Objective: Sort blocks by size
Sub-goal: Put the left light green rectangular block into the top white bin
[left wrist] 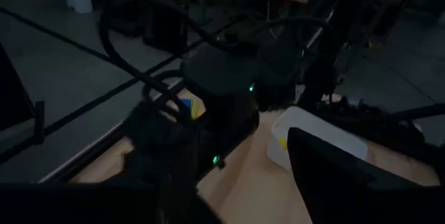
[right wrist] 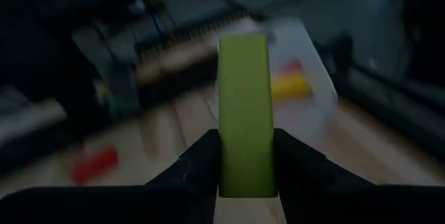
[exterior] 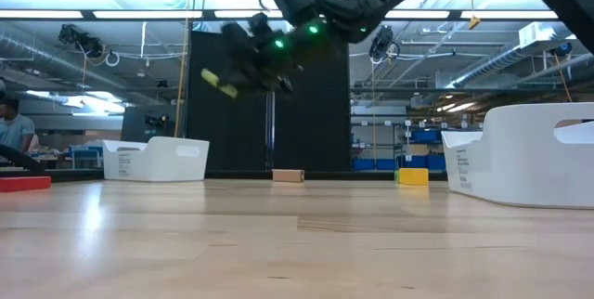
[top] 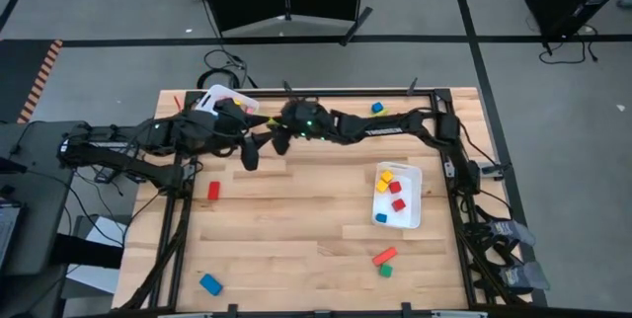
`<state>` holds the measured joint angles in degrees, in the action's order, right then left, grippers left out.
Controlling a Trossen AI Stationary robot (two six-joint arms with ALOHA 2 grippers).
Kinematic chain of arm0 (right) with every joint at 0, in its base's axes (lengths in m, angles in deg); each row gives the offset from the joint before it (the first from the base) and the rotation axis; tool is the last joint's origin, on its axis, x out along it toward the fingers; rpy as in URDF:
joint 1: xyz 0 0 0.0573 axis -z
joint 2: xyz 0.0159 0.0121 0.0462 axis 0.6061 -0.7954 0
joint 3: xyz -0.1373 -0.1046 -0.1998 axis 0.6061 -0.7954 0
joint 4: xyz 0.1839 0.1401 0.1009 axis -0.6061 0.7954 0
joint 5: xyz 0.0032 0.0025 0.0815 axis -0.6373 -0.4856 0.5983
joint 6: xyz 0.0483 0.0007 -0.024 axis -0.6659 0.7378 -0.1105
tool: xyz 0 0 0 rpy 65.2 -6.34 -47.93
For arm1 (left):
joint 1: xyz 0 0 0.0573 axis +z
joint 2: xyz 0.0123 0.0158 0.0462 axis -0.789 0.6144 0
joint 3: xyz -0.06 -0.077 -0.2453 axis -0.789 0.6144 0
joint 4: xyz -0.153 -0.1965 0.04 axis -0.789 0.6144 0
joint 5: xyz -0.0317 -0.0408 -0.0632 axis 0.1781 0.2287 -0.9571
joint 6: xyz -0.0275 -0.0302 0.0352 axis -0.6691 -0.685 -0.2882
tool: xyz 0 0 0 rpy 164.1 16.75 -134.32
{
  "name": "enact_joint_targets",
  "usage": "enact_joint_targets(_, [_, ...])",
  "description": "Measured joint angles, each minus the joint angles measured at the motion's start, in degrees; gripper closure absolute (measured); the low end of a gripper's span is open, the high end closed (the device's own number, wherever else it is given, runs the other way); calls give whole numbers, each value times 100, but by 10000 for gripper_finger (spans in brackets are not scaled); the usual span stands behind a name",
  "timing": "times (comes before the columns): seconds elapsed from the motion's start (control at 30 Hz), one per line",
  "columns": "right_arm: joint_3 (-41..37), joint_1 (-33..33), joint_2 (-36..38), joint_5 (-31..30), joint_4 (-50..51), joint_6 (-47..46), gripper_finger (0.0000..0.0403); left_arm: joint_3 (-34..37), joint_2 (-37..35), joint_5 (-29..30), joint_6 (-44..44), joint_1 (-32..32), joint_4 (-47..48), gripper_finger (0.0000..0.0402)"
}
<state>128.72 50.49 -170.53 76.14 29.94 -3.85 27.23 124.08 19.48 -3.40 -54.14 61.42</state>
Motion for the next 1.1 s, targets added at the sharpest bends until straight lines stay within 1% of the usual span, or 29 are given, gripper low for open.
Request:
enact_joint_targets(0.2, [1221,103,-736,45,-148,258,283,0,0,-4,86,0,-305,172])
enact_joint_targets(0.43, [3019,245,-2057,245,-122,252,283,0,0,-40,135,0,-606,172])
enact_joint_targets(0.67, [4525,361,-3245,430,137,-212,283,0,0,-95,82,0,-596,172])
enact_joint_targets(0.77, [4484,368,-3413,381,-126,-267,283,0,0,-157,76,0,-592,172])
enact_joint_targets(0.9, [4473,421,-3441,378,-29,-324,281,0,0,-177,74,0,-580,172])
enact_joint_targets(1.0, [4479,466,-3427,313,-106,-180,261,0,2,-179,76,0,-573,172])
enact_joint_targets(1.1, [4479,493,-3427,363,-109,-210,226,0,4,-178,73,0,-573,172])
